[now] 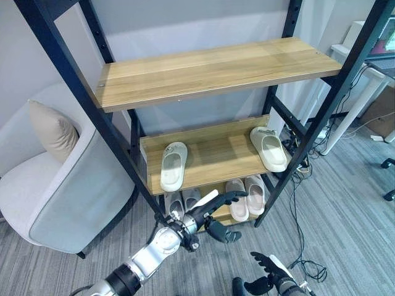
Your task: Arrange the slippers neatly on the shoe rack.
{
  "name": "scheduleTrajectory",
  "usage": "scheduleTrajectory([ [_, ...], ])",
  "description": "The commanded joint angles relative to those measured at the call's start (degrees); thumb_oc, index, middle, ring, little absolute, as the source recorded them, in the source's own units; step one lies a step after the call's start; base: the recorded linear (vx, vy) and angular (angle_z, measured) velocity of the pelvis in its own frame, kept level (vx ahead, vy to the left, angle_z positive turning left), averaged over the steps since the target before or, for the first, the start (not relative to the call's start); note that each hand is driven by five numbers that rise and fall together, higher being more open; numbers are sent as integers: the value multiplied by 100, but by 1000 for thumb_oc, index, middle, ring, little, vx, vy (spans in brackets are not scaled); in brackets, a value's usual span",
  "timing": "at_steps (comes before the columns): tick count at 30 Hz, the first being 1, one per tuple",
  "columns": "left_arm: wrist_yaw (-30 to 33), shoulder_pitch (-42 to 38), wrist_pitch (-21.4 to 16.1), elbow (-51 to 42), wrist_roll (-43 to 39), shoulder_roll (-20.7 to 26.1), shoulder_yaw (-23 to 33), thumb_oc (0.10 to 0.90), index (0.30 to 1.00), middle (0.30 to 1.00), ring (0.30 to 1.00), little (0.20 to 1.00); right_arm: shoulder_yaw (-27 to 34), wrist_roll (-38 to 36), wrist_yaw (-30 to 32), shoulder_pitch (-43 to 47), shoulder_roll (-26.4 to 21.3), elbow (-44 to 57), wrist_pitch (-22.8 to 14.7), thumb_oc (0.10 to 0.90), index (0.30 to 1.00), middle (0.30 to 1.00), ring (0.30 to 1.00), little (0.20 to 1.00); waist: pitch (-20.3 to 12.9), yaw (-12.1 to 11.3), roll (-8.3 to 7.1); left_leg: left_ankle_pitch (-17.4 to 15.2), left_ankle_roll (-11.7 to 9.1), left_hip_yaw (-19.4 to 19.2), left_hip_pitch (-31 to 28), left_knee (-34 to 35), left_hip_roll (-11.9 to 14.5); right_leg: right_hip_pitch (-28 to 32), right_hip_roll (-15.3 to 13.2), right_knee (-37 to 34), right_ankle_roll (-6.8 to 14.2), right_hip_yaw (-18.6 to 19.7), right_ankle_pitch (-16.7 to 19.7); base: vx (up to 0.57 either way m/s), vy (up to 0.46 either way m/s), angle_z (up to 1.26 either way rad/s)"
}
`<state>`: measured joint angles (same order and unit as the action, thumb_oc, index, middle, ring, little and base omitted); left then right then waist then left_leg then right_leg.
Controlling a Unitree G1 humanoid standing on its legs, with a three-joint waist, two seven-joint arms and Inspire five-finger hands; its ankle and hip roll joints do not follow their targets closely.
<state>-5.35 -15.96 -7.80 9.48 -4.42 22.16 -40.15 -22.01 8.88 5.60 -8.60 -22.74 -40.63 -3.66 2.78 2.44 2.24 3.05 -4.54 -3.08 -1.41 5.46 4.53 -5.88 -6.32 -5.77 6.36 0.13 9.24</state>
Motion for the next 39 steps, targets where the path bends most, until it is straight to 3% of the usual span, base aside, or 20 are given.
scheduleTrajectory([
  [1, 713, -802, -881, -388, 289, -175, 421, 800, 900, 900, 900, 900, 128, 112, 393, 406, 2, 140, -283, 800, 900, 900, 900, 900, 43, -45, 15, -454, -24, 357, 186, -46, 43, 342, -179, 77, 370, -196, -1057, 35, -30, -4],
  [10, 1744, -1194, -972, -7, 1565, -63, 619, 800, 900, 900, 900, 900, 89, 44, 769, 558, 144, -666, -331, 800, 900, 900, 900, 900, 49, 10, 52, -474, -45, 275, 140, -46, 20, 356, -194, 77, 387, -187, -1051, 45, -6, -1],
  [15, 2318, -1300, -871, 214, 2030, 216, 1166, 800, 900, 900, 900, 900, 443, -212, 838, 226, 149, -849, -376, 800, 900, 900, 900, 900, 12, 123, 78, -562, -51, 181, 101, -46, 38, 335, -188, 77, 411, -151, -1082, 58, 0, -3],
  [20, 2452, -1379, -703, 383, 2164, 435, 1500, 800, 900, 900, 900, 900, 647, -372, 838, 213, 177, -1308, -336, 800, 900, 900, 900, 900, -7, 153, 81, -578, -48, 121, 123, -46, 47, 285, -174, 77, 413, -101, -1067, 37, 4, -5],
  [29, 2932, -1956, -391, 1121, 2784, 801, 1595, 800, 900, 900, 900, 900, 669, -527, 780, 265, 173, -1776, -362, 800, 900, 900, 900, 900, -19, 234, 68, -580, -62, 78, 219, -46, 53, 166, -168, 77, 438, -96, -1020, 19, 16, -6],
  [34, 3241, -2494, -150, 1536, 3030, 1167, 1632, 800, 900, 900, 900, 900, 543, -445, 720, 298, 53, -1731, -381, 800, 900, 900, 900, 900, 10, 271, -26, -543, -65, 31, 397, -46, 58, -47, -156, 77, 466, -62, -944, 3, 6, -3],
  [39, 3326, -2617, -135, 1349, 3007, 1401, 1840, 800, 900, 900, 900, 900, 587, -498, 684, 288, 103, -1930, -353, 800, 900, 900, 900, 900, 13, 249, -100, -523, -64, -4, 532, -46, 54, -214, -155, 77, 467, -36, -913, -1, 9, -3],
])
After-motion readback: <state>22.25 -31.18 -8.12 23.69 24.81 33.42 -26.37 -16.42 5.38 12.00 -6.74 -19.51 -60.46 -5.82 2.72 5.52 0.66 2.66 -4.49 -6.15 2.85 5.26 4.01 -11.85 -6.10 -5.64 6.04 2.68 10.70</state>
